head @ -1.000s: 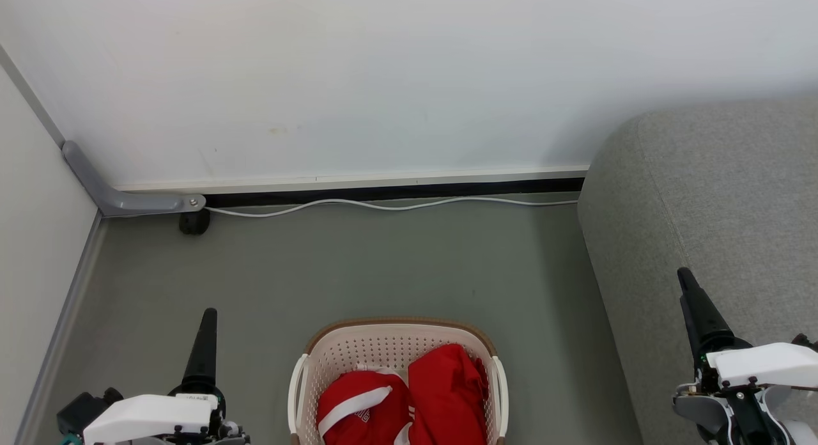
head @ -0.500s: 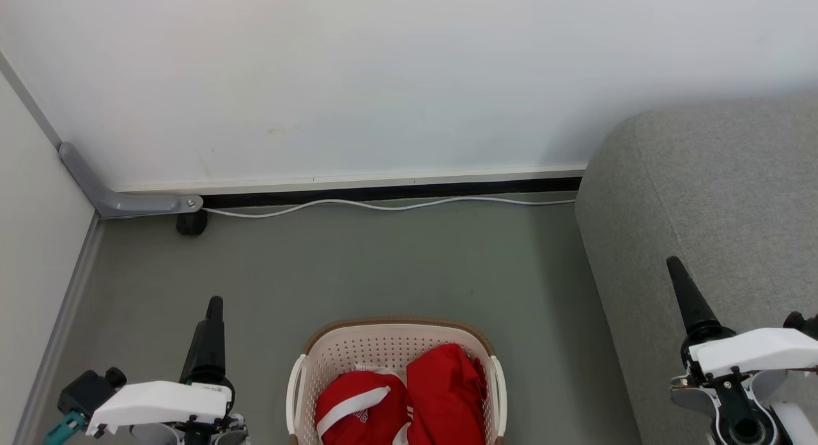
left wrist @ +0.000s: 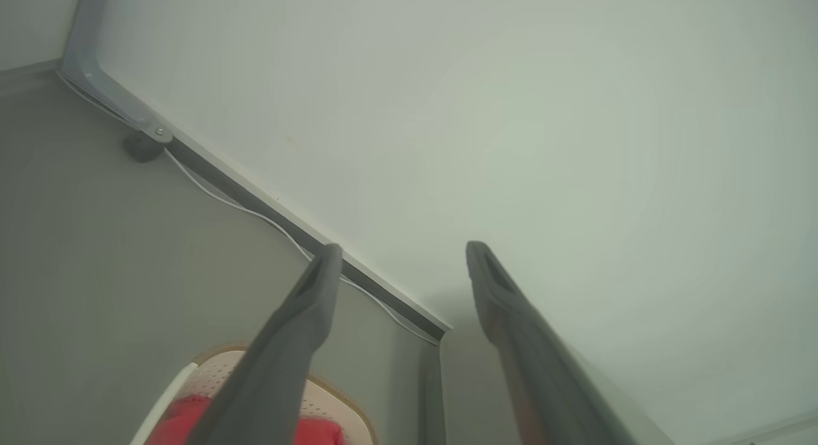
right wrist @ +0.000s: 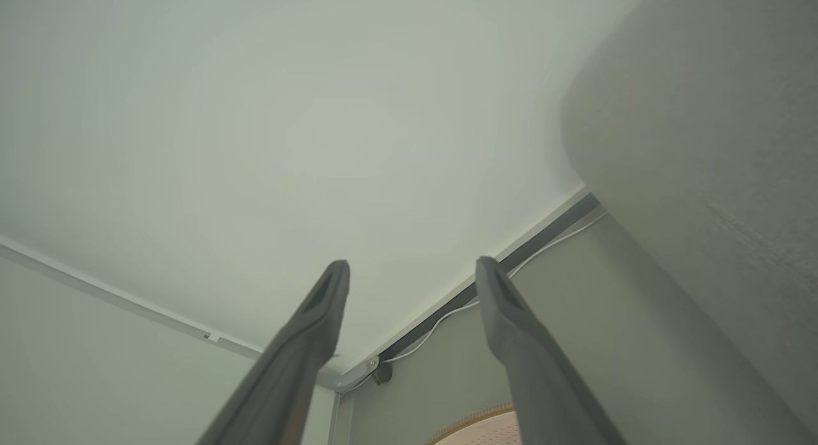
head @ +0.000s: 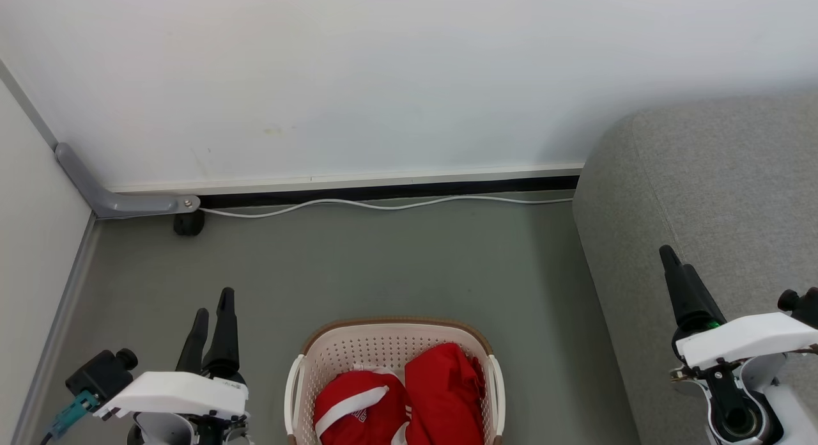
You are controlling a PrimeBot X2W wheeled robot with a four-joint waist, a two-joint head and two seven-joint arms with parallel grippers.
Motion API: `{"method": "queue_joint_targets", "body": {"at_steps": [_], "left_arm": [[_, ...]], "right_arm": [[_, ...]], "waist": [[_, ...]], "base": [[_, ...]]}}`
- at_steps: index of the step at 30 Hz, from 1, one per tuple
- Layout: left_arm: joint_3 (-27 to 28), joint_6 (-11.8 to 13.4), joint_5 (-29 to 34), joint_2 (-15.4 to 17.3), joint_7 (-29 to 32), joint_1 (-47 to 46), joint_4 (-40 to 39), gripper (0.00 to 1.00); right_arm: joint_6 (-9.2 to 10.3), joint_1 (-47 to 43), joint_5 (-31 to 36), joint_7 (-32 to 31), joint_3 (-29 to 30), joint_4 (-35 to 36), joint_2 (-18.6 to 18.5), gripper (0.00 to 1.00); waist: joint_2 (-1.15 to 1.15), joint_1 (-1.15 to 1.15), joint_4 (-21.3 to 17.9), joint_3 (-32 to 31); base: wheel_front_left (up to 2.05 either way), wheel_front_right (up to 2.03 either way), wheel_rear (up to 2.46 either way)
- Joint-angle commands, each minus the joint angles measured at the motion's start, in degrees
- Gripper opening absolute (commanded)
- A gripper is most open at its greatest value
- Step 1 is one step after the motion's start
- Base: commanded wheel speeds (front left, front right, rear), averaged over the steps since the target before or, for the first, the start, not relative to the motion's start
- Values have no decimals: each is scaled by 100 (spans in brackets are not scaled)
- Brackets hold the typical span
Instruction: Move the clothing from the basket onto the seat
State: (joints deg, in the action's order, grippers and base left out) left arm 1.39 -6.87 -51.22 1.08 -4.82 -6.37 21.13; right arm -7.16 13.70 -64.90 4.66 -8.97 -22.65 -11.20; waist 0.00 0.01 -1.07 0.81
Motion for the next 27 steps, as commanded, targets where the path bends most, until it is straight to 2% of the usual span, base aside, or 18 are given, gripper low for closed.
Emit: {"method": "queue_joint_targets", "body": {"at_steps": [1, 27], "left_arm": [[64, 46, 208, 93, -81, -329, -136, 100], [-108, 320, 2118, 134, -518, -577, 23, 100]], "right_arm": [[-21, 286, 148, 97, -99, 113, -129, 100], [-27, 704, 1579, 534, -645, -231, -408, 100]], "waist": [[0, 0, -2, -1], [0, 0, -79, 14]], "base": [[0, 0, 0], [0, 0, 0]]}}
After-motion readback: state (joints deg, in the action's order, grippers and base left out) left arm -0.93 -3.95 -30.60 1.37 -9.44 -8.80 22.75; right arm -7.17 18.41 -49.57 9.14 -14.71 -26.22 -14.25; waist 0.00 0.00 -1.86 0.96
